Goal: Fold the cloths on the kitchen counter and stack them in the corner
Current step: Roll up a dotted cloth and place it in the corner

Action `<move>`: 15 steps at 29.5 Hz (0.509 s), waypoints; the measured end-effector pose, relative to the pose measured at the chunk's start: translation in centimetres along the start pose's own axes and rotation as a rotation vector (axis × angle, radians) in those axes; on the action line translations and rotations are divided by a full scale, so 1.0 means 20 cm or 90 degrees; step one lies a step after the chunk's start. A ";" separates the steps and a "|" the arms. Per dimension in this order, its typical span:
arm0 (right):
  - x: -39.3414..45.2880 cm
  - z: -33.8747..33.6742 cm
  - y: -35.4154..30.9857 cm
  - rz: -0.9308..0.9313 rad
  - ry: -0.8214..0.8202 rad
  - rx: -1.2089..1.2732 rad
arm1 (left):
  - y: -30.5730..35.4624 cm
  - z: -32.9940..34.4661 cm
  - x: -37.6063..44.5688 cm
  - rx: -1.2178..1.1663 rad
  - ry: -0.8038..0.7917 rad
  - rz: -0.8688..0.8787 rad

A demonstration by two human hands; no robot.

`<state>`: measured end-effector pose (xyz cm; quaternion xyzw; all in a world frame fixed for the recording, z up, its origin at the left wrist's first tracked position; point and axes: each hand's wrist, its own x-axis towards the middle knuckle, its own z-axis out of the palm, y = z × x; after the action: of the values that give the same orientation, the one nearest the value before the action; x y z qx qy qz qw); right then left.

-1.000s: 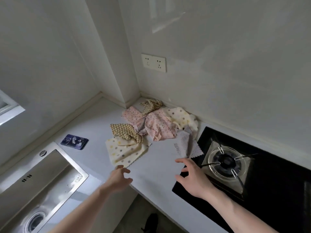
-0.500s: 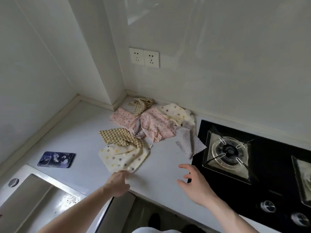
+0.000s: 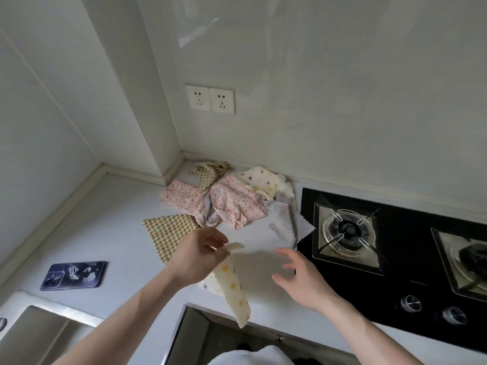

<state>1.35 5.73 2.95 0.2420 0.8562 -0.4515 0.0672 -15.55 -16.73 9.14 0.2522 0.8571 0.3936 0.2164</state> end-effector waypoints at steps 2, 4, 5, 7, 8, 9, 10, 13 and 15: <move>0.00 -0.01 -0.02 -0.012 -0.001 0.007 | 0.08 -0.03 -0.01 -0.023 -0.045 0.025; 0.01 -0.03 -0.05 -0.026 0.007 0.002 | 0.13 -0.05 -0.02 -0.023 -0.094 0.063; 0.01 -0.03 -0.06 -0.033 0.009 -0.003 | 0.16 -0.05 -0.03 -0.017 -0.116 0.083; 0.02 -0.04 -0.08 -0.044 0.011 -0.008 | 0.19 -0.05 -0.03 -0.005 -0.148 0.106; 0.02 -0.05 -0.09 -0.049 0.014 -0.011 | 0.20 -0.05 -0.03 -0.004 -0.154 0.112; 0.03 -0.05 -0.10 -0.053 0.016 -0.016 | 0.22 -0.04 -0.03 -0.005 -0.156 0.117; 0.03 -0.05 -0.10 -0.053 0.018 -0.024 | 0.22 -0.04 -0.03 -0.005 -0.154 0.125; 0.02 -0.06 -0.11 -0.030 0.026 -0.043 | 0.23 -0.04 -0.03 -0.012 -0.145 0.134; 0.00 -0.08 -0.11 -0.020 0.029 -0.041 | 0.23 -0.06 -0.02 0.006 -0.127 0.133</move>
<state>0.44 5.91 5.46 0.2367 0.8751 -0.4192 0.0483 -14.63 -15.12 13.43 0.3789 0.8024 0.3828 0.2570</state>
